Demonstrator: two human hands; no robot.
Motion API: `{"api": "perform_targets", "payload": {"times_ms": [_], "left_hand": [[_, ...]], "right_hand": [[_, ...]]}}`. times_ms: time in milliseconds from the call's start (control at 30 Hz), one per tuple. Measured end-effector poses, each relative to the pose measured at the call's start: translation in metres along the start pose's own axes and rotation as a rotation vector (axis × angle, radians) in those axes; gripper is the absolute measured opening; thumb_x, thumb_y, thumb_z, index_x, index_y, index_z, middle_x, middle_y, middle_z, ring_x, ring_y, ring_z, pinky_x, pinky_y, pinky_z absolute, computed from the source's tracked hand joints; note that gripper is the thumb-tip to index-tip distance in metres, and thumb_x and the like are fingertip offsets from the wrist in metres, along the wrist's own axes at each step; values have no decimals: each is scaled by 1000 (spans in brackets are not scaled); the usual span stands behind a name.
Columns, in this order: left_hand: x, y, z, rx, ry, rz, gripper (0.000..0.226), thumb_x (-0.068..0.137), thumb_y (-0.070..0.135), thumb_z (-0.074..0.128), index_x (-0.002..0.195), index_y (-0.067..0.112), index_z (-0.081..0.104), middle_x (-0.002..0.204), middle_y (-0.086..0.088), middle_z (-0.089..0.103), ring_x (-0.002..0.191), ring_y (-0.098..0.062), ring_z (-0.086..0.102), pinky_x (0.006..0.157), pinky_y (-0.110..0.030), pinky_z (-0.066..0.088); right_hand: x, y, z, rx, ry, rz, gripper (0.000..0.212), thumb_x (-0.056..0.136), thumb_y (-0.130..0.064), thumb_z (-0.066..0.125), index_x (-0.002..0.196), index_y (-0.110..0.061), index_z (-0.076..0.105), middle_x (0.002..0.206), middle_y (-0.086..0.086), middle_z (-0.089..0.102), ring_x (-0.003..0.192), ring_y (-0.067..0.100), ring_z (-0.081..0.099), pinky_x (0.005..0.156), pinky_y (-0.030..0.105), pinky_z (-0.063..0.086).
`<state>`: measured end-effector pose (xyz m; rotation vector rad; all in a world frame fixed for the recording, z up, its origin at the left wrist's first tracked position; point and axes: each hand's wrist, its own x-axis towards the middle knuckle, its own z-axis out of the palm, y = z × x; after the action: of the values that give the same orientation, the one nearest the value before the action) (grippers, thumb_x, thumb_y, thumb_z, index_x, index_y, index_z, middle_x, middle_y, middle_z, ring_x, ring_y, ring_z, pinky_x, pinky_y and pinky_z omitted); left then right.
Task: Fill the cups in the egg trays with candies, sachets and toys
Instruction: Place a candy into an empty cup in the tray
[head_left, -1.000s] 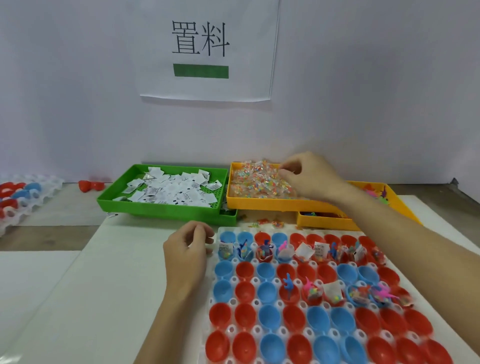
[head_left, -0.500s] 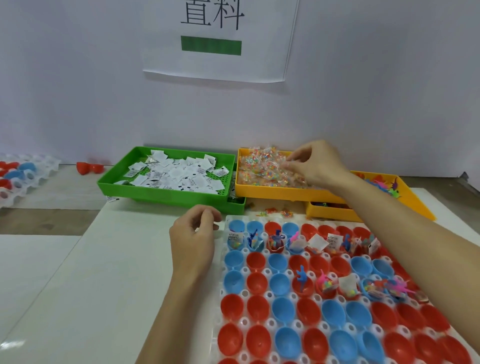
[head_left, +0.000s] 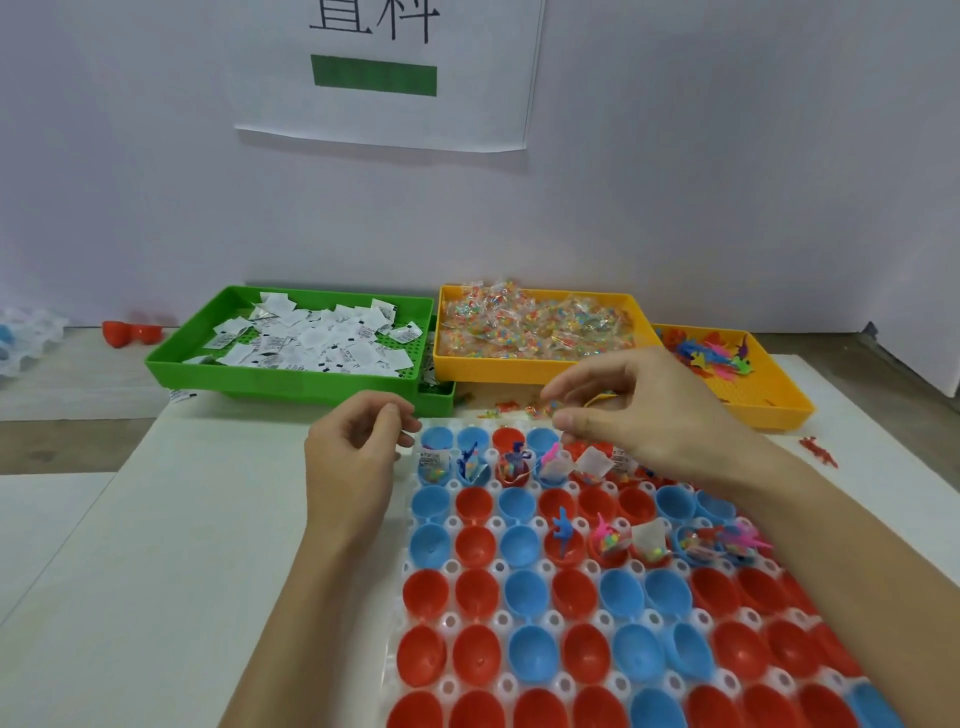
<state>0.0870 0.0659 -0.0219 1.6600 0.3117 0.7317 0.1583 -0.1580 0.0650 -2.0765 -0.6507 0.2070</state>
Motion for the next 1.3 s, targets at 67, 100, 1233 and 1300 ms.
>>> {"api": "perform_targets", "payload": {"times_ms": [67, 100, 1233, 1300], "left_hand": [[1, 4, -2, 34, -23, 16, 26, 92, -3, 52, 80, 11, 70, 74, -5, 71, 69, -13, 64, 61, -21, 50], [1, 9, -3, 54, -36, 23, 26, 92, -4, 52, 80, 11, 70, 75, -6, 71, 70, -12, 64, 62, -20, 50], [-11, 83, 37, 4, -554, 29, 12, 80, 0, 78, 78, 12, 75, 74, -2, 75, 72, -16, 75, 71, -29, 61], [-11, 84, 36, 44, -586, 18, 11, 78, 6, 81, 79, 17, 77, 77, 1, 76, 76, -14, 74, 72, -29, 61]], "right_hand": [[-7, 3, -1, 8, -35, 22, 18, 86, -9, 76, 95, -25, 77, 82, -4, 74, 69, 9, 74, 63, 12, 53], [-10, 5, 0, 16, -41, 31, 20, 87, -8, 75, 97, -25, 77, 83, -3, 74, 70, 10, 74, 64, 14, 54], [-32, 1, 11, 464, 111, 66, 19, 89, -24, 68, 93, -8, 76, 79, 12, 75, 74, 23, 73, 63, 21, 56], [-32, 2, 10, 409, 118, 59, 9, 91, -12, 68, 93, -10, 77, 77, 10, 76, 74, 21, 74, 64, 21, 56]]}}
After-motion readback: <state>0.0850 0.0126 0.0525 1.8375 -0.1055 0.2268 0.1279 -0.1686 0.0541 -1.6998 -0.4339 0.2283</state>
